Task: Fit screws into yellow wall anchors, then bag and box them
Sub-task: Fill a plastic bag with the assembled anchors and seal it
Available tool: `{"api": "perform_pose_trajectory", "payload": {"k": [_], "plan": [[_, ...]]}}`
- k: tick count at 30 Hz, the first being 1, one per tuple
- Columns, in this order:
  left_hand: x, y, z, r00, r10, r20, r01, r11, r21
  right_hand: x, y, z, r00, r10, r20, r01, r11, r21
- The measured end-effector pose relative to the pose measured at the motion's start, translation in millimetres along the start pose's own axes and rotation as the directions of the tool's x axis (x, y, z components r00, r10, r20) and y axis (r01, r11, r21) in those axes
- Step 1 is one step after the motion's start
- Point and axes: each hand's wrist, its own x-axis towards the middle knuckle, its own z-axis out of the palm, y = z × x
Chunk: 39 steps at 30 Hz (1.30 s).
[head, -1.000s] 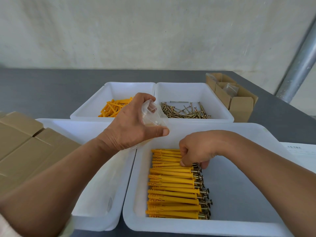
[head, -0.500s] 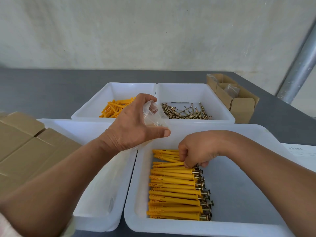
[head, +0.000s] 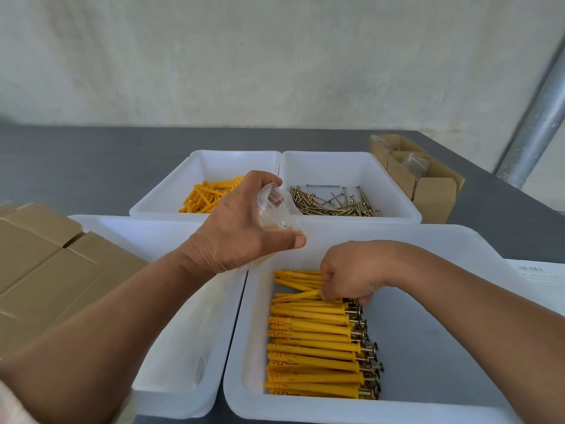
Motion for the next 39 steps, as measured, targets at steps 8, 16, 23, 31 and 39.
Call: {"api": "perform_pose_trajectory", "payload": {"k": [8,16,23,31,39], "plan": [[0,1,0,1.0,0.006,0.003,-0.006,1.0,0.016,-3,-2,0,0.998,-0.014,-0.066,0.008,0.996,-0.087],[0,0,0,1.0,0.009,0.001,-0.009,1.0,0.005,-4,-1,-3,0.993,-0.061,-0.099,0.037,0.973,-0.226],[0,0,0,1.0,0.011,0.007,-0.011,1.0,-0.007,-4,3,-9,0.98,-0.127,-0.152,0.106,0.985,-0.135],[-1,0,-2,1.0,0.008,0.003,-0.007,1.0,-0.027,-17,7,-27,0.846,-0.153,-0.511,0.255,0.958,0.134],[-1,2,-3,1.0,-0.003,-0.007,0.003,1.0,-0.012,-34,18,-46,0.372,0.155,-0.915,0.411,0.856,0.312]]}}
